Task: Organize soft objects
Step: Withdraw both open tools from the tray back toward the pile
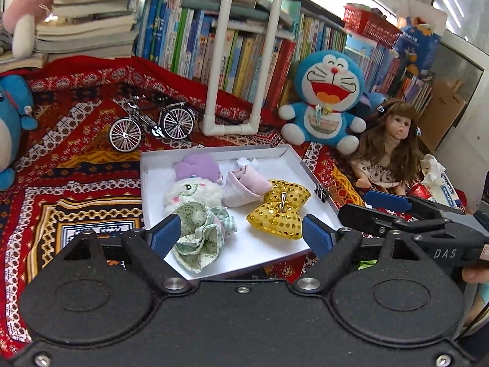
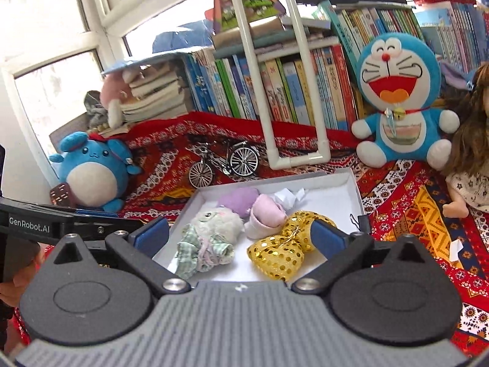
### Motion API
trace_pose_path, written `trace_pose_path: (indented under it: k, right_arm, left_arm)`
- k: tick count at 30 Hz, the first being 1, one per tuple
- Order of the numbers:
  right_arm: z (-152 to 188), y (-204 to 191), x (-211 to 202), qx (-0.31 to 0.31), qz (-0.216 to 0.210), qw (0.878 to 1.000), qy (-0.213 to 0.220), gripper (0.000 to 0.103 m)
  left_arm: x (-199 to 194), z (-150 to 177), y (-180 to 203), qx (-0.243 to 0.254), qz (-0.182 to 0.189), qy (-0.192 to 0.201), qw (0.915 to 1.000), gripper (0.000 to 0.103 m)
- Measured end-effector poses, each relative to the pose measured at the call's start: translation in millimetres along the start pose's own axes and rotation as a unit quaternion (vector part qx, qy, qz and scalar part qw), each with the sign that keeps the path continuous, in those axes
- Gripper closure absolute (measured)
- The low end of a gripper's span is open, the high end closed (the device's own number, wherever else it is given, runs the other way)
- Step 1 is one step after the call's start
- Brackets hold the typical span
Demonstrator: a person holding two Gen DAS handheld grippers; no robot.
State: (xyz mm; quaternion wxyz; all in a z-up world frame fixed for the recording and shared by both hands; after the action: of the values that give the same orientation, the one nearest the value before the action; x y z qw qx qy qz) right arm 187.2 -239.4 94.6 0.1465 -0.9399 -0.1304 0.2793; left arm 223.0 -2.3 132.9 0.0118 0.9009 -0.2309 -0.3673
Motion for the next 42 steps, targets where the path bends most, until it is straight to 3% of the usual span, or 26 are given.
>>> trace_pose_path:
  k: [13, 25, 42]
  right_arm:
    - [21, -4, -35, -0.021, -0.003, 0.999, 0.029, 0.0]
    - [57, -10, -52, -0.029, -0.007, 0.998, 0.056, 0.0]
    - [95, 4, -75, -0.011, 0.059, 0.991, 0.121, 0.0]
  left_arm:
    - [-53, 44, -12, -0.014, -0.006, 0.061, 0.998, 0.013]
    - [-80, 99, -23, -0.024, -0.024, 0.105, 0.9938, 0.011]
    - [-92, 154, -45, -0.016, -0.109, 0.138, 0.9843, 0.003]
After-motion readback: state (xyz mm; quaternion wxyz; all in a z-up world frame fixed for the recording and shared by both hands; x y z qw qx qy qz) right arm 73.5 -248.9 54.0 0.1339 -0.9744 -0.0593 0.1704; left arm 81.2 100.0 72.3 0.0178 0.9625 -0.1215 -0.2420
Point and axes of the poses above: each gripper's, at about its wrist camera, not at the fingertips, and x roughly the way its jaws point, y to its right, z to its underside, the point moved 3 cm from there along x, roughly the way its jaws point, and after that the axes turned 3 degrees about x, right-handed, at the moved point
